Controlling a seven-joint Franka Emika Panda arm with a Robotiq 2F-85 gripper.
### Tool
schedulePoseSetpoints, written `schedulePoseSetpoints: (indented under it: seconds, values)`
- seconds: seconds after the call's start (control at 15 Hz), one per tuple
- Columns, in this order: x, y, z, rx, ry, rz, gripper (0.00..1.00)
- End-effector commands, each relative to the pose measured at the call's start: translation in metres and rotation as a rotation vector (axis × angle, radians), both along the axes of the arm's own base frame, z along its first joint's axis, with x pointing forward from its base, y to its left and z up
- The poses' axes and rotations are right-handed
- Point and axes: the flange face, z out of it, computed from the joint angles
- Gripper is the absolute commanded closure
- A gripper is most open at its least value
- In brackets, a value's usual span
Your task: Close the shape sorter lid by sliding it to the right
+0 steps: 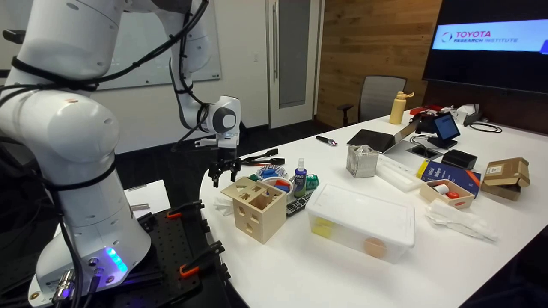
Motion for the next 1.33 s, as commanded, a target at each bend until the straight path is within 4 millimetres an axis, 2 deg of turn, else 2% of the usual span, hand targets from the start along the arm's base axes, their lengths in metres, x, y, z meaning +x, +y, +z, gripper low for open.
schedulePoseSetpoints:
  seconds: [0.0, 0.4, 1.27]
  values:
    - [0.008, -0.006, 0.007, -0.061, -0.017, -0.026, 0.00]
    - [0.023, -0.023, 0.006, -0.115, -0.017, -0.026, 0.00]
    - [0.029, -0.046, 0.006, -0.161, 0.019, -0.063, 0.00]
